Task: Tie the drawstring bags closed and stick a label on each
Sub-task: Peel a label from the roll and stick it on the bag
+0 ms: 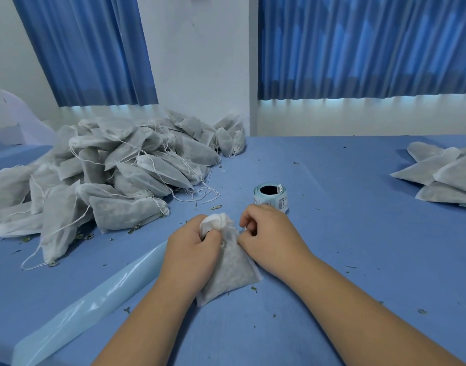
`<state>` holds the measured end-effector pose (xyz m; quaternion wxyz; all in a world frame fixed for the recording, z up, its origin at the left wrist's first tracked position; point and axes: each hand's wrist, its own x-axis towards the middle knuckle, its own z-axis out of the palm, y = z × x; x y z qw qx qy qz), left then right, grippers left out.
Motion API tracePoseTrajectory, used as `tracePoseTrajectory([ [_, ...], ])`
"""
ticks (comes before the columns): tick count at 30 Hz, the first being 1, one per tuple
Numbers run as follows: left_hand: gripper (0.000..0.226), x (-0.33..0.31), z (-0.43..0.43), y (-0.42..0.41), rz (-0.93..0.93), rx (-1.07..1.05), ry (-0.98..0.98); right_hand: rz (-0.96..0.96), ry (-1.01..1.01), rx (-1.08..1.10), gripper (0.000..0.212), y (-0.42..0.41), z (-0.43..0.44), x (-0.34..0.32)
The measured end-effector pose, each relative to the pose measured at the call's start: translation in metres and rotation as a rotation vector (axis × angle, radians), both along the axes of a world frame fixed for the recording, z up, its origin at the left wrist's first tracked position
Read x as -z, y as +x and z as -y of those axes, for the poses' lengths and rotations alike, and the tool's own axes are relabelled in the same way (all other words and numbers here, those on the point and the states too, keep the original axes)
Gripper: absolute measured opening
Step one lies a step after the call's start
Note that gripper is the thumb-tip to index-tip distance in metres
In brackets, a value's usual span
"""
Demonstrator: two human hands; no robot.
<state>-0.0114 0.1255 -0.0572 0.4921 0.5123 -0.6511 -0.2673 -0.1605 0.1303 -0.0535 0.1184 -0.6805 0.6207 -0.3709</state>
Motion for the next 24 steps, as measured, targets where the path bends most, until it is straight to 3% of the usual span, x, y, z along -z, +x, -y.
tracePoseTrajectory([
  [14,0.017,0.002,0.003,0.001,0.028,-0.04,0.022,0.18,0.084,0.027,0.026,-0.004,-0.004,-0.006],
  [24,0.022,0.004,0.006,0.002,0.02,-0.063,0.077,0.166,0.193,0.06,0.016,-0.014,-0.01,-0.013],
])
